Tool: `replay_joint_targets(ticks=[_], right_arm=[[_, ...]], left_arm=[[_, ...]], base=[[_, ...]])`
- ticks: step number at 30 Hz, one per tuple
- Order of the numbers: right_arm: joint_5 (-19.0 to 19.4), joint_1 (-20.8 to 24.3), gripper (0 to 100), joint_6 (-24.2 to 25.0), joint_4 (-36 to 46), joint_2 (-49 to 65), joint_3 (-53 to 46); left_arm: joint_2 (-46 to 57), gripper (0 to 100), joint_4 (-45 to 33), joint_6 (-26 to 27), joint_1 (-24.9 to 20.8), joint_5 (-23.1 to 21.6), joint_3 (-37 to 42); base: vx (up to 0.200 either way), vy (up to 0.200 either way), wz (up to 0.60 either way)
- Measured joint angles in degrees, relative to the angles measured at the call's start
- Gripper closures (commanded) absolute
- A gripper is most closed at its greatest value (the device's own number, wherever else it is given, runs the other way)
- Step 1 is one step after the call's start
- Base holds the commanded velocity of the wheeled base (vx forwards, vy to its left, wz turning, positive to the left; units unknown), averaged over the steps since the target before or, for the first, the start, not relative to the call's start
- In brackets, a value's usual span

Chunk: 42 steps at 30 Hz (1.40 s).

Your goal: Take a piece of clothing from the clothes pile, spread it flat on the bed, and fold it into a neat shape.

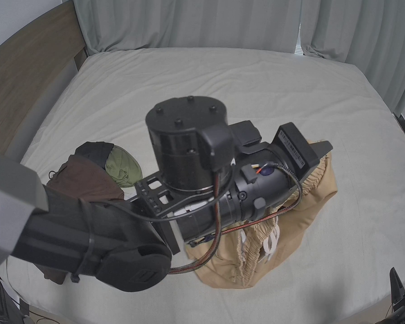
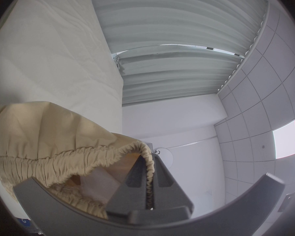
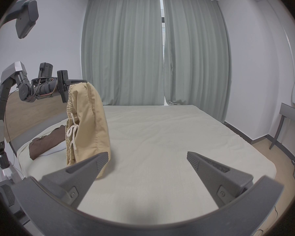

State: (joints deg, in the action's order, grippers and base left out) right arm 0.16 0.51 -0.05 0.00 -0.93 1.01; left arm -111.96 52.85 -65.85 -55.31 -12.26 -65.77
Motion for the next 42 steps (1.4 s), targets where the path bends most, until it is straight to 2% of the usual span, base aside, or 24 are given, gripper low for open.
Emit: replay_joint_targets(ticks=[7, 13, 19, 28, 35, 42], right_arm=[[0.0, 0.0, 0, 0.0, 0.0, 0.0, 0.0], [0.0, -0.1, 0, 0.0, 0.0, 0.0, 0.0], [0.0, -0.1, 0, 0.0, 0.0, 0.0, 0.0], [0.0, -0.1, 0, 0.0, 0.0, 0.0, 0.0], [0.0, -0.1, 0, 0.0, 0.0, 0.0, 0.0], [0.0, -0.2, 0, 0.0, 0.0, 0.0, 0.0]], left_arm=[[1.7, 100, -4.6, -1.3, -0.5, -0.5, -3.3], [4.5, 100, -7.4, -7.7, -1.0, -0.2, -8.5], [7.1, 100, -7.9, -8.5, 0.7, 0.4, -8.0], [9.6, 100, -4.3, -6.4, 6.2, 0.7, 4.6], [9.4, 100, 9.5, -2.7, 10.6, 0.6, 17.3], [8.5, 100, 19.0, 0.1, 14.0, 0.5, 29.1]], base=[[0.000, 0.000, 0.00], [0.000, 0.000, 0.00], [0.000, 0.000, 0.00], [0.000, 0.000, 0.00], [0.000, 0.000, 0.00], [0.000, 0.000, 0.00]])
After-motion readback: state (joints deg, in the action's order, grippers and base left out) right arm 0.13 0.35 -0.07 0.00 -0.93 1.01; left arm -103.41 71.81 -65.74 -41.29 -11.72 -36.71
